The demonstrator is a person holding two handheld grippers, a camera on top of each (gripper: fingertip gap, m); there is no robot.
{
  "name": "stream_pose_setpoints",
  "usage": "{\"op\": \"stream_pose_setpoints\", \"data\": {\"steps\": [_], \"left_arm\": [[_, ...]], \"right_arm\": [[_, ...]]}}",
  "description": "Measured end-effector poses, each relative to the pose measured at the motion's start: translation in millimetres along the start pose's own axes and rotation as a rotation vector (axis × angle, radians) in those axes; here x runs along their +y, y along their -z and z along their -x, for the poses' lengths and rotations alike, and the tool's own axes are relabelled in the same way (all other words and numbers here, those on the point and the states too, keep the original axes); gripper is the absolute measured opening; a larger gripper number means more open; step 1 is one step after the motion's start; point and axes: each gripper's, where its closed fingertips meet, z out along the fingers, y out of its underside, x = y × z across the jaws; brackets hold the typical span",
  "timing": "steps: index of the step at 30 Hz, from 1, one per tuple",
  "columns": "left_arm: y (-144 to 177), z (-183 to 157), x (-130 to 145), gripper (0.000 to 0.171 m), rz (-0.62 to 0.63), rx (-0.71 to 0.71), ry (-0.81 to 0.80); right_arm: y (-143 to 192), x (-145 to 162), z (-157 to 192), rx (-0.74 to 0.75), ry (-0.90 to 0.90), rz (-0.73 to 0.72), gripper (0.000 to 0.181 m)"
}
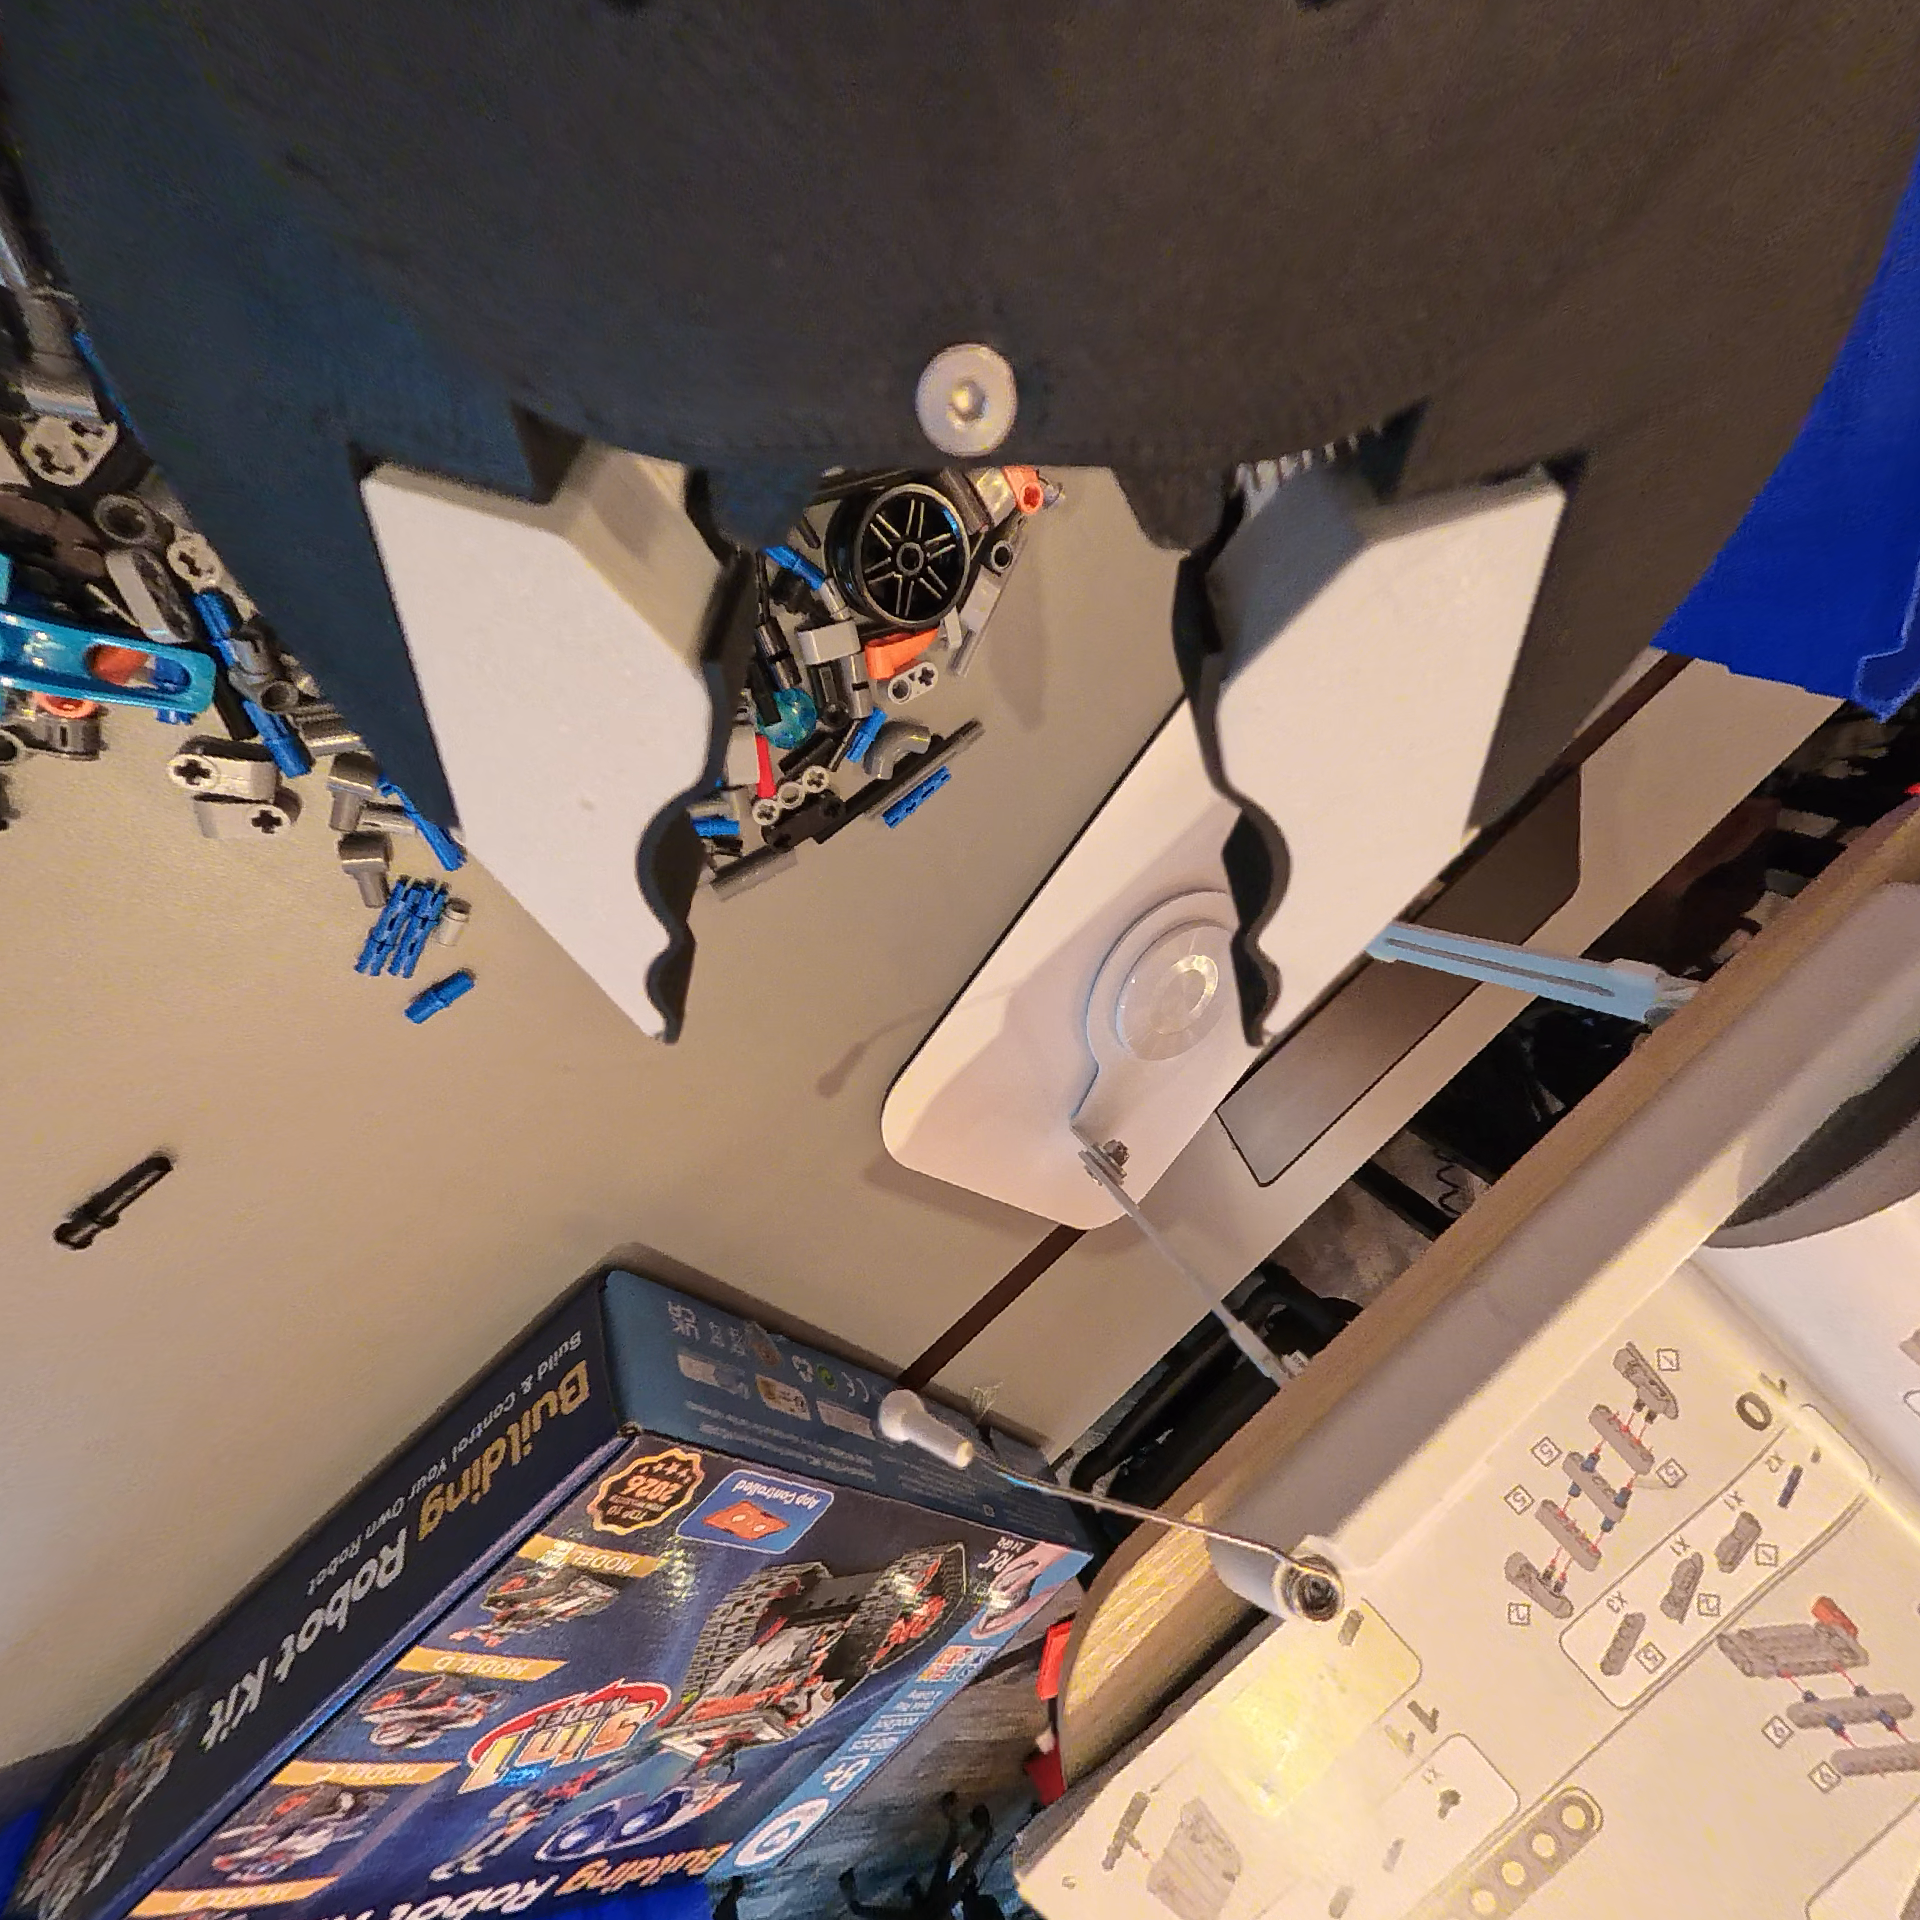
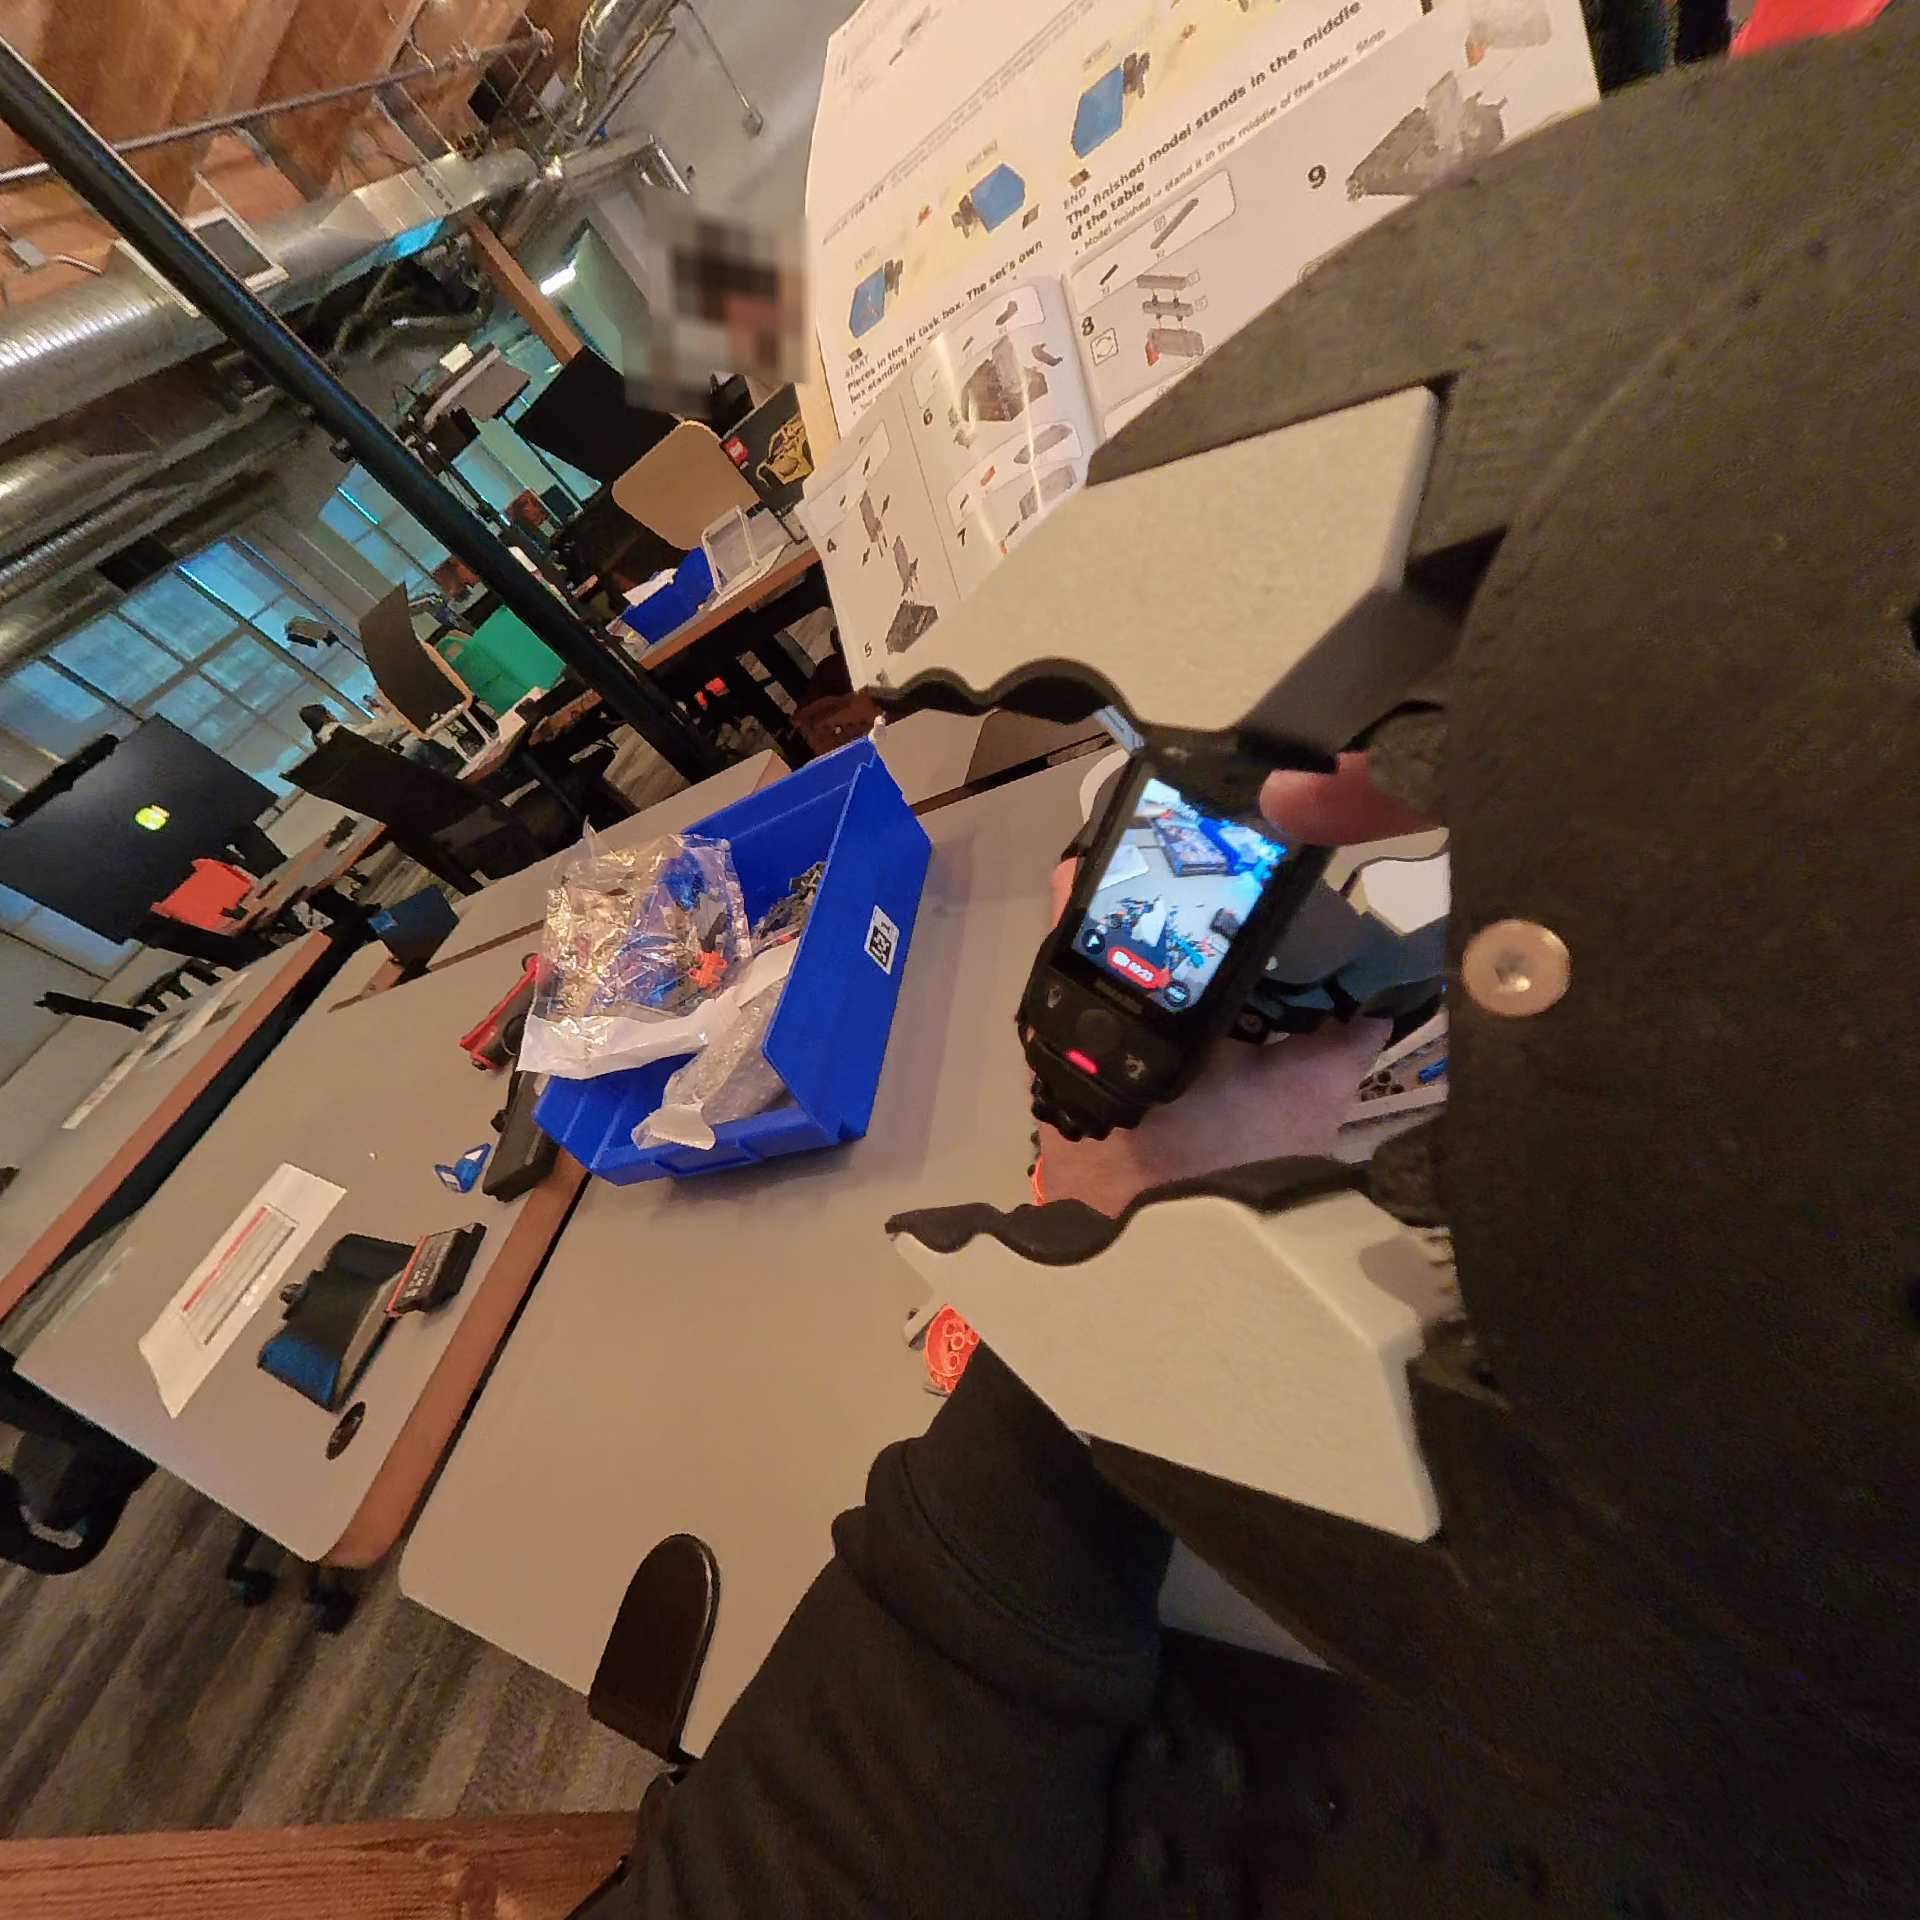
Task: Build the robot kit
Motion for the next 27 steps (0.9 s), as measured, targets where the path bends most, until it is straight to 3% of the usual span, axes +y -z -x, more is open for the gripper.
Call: {"op": "stream_pose_setpoints", "data": {"steps": [5, 13, 21, 27], "left_arm": [[3.8, -1.1, -3.9, 0.074, -0.025, 0.027, 0.022], [9.6, 2.9, -4.2, 0.000, -0.053, 0.081, 0.096], [23.8, 59.8, -3.3, 0.003, -0.157, -0.063, 0.285], [31.1, 109.2, 19.9, 0.047, -0.165, -0.199, 0.439]], "right_arm": [[12.0, -4.8, -8.2, 0.035, -0.022, -0.062, 0.090], [46.8, -19.1, -29.4, 0.102, -0.077, -0.218, 0.084], [61.1, 29.6, -68.0, 0.229, -0.185, -0.185, 0.080], [51.3, 47.8, -70.1, 0.246, -0.189, -0.129, 0.080]]}}
